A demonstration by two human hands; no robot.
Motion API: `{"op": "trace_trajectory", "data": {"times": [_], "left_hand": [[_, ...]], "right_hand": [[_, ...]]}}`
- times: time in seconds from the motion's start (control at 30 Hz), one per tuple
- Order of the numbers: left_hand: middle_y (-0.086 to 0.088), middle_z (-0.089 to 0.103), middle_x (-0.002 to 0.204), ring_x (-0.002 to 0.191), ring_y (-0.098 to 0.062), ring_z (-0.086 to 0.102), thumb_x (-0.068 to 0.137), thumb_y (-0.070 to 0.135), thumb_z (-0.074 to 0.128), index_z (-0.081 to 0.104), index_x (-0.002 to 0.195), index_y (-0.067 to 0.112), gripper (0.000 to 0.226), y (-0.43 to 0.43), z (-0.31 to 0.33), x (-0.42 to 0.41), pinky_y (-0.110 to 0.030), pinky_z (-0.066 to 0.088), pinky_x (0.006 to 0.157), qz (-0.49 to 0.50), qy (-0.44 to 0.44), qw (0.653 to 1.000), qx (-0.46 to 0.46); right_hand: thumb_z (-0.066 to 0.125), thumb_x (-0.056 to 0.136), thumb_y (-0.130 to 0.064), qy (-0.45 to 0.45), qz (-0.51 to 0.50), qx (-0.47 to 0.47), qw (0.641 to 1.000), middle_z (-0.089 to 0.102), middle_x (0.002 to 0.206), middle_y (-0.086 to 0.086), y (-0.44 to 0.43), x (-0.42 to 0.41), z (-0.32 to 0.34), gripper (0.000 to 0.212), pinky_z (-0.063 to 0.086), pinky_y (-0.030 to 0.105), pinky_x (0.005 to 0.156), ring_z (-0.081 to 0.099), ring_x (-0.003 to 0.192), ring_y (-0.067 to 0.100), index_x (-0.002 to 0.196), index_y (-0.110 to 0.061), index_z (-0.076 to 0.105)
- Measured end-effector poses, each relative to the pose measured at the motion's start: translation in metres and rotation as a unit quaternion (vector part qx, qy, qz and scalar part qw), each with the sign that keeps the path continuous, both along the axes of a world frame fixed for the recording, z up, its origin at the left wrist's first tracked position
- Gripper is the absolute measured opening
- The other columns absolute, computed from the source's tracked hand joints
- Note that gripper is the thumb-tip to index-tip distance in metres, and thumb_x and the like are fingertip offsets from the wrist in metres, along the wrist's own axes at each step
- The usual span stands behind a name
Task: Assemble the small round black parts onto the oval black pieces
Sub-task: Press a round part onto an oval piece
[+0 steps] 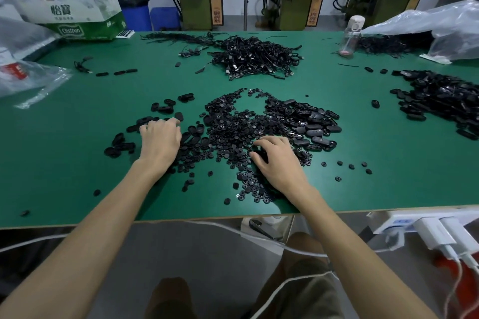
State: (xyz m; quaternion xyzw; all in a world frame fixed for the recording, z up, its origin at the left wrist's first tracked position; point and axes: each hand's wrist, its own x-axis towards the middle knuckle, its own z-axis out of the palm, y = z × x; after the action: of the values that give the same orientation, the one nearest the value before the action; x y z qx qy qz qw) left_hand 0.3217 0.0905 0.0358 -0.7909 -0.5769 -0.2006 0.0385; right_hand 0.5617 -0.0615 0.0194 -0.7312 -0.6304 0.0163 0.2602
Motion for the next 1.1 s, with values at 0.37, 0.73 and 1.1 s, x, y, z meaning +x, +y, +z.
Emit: {"op": "trace_trajectory", "data": {"times": [0.37, 0.73, 1.1], "left_hand": [[-0.018, 0.067, 0.114, 0.106, -0.036, 0.062, 0.105, 0.009, 0.055, 0.069, 0.113, 0.001, 0.018, -0.005, 0.002, 0.012, -0.051, 0.048, 0.096, -0.019, -0.035, 0.999, -0.028], [-0.008, 0.073, 0.118, 0.117, -0.028, 0.063, 0.094, 0.007, 0.074, 0.068, 0.124, 0.008, 0.03, 0.001, 0.002, 0.014, -0.047, 0.033, 0.111, 0.028, -0.166, 0.981, -0.095], [-0.012, 0.068, 0.119, 0.111, -0.024, 0.064, 0.097, -0.001, 0.066, 0.07, 0.117, 0.008, 0.023, -0.004, 0.007, 0.01, -0.036, 0.052, 0.103, -0.026, -0.27, 0.96, -0.069]], "right_hand": [[0.06, 0.103, -0.035, -0.008, 0.004, 0.011, 1.0, 0.062, 0.13, 0.004, -0.002, -0.003, 0.002, 0.035, 0.04, 0.034, 0.104, 0.044, 0.126, 0.024, 0.128, -0.011, 0.068], [0.065, 0.101, -0.024, -0.017, 0.027, 0.045, 0.998, 0.066, 0.112, 0.001, -0.002, -0.004, 0.001, 0.014, 0.044, 0.031, 0.094, 0.05, 0.11, 0.023, 0.106, -0.012, 0.07], [0.066, 0.101, -0.018, -0.015, 0.035, 0.098, 0.994, 0.067, 0.104, 0.003, -0.006, -0.006, 0.005, 0.01, 0.044, 0.032, 0.09, 0.052, 0.103, 0.025, 0.099, -0.009, 0.071]]}}
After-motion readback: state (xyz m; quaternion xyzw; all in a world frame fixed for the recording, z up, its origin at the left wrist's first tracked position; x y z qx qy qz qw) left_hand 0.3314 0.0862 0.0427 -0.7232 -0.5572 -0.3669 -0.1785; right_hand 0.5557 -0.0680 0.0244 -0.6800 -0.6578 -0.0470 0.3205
